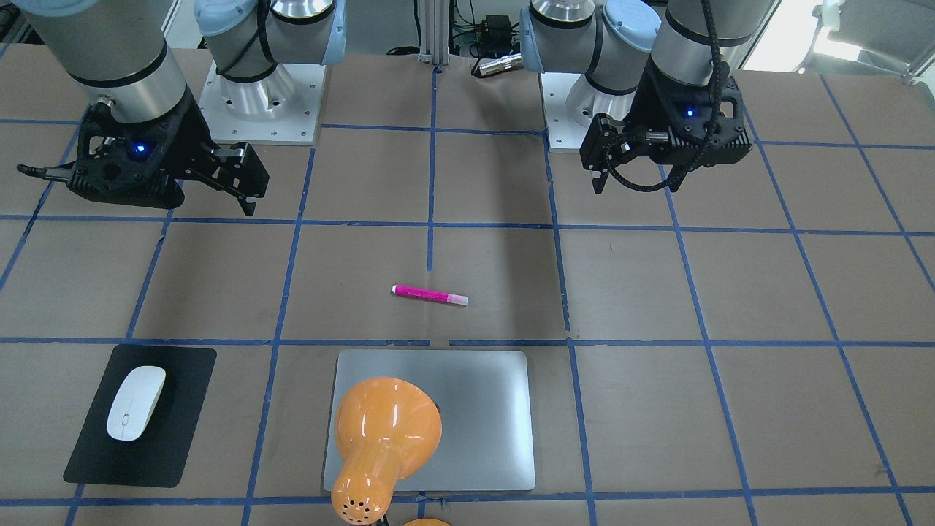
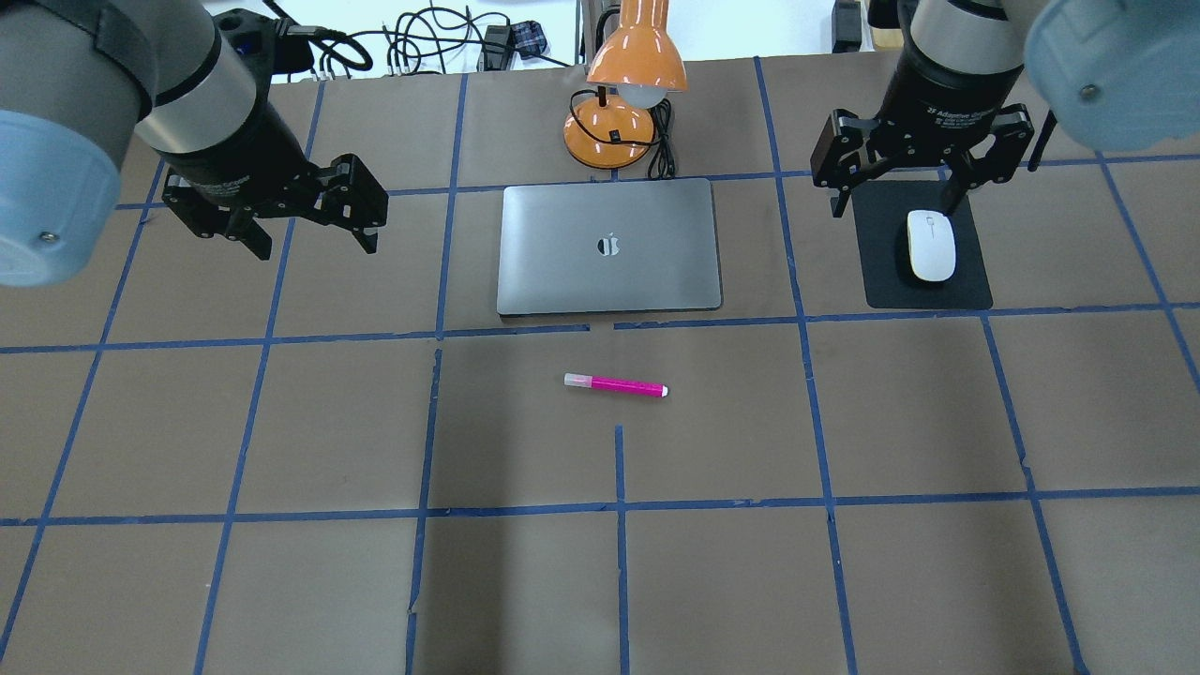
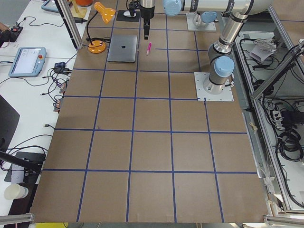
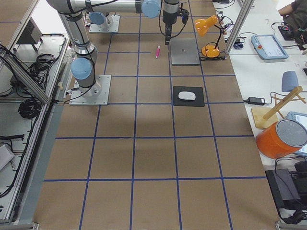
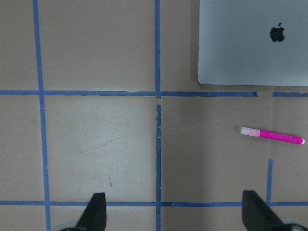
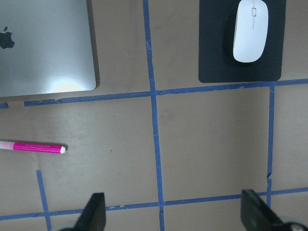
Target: Place pen and mouse around notebook
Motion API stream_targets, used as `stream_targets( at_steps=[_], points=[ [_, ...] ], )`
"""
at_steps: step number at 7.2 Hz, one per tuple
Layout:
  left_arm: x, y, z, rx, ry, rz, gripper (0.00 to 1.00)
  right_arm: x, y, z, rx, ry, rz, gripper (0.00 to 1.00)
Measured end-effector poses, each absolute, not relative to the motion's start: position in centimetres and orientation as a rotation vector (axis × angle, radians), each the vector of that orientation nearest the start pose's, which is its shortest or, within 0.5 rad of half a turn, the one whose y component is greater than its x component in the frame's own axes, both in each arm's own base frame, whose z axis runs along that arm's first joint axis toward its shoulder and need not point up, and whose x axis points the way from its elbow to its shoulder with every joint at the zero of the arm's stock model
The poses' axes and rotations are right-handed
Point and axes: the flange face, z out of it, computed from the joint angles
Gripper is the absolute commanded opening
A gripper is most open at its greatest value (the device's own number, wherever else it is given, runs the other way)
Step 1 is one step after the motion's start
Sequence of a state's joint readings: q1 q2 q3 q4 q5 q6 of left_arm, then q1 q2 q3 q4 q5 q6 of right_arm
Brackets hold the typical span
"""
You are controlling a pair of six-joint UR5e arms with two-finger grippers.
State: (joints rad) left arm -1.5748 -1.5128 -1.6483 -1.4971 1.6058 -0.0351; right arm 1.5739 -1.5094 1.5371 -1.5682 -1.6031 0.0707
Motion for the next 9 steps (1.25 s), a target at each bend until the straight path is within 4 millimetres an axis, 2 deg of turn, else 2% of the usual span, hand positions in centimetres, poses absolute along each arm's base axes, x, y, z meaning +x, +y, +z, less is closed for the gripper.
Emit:
stream_targets(
  at_steps=[3, 9],
  points=[
    [-13.13, -46.94, 48.85, -0.153, 3.103, -0.103, 1.00, 13.56, -51.55, 47.67, 0.100, 3.135, 0.032, 1.00],
    [-13.08, -46.80, 49.06, -0.171, 3.103, -0.111, 1.00, 13.42, -51.78, 48.18, 0.088, 3.143, 0.013, 1.00]
  ],
)
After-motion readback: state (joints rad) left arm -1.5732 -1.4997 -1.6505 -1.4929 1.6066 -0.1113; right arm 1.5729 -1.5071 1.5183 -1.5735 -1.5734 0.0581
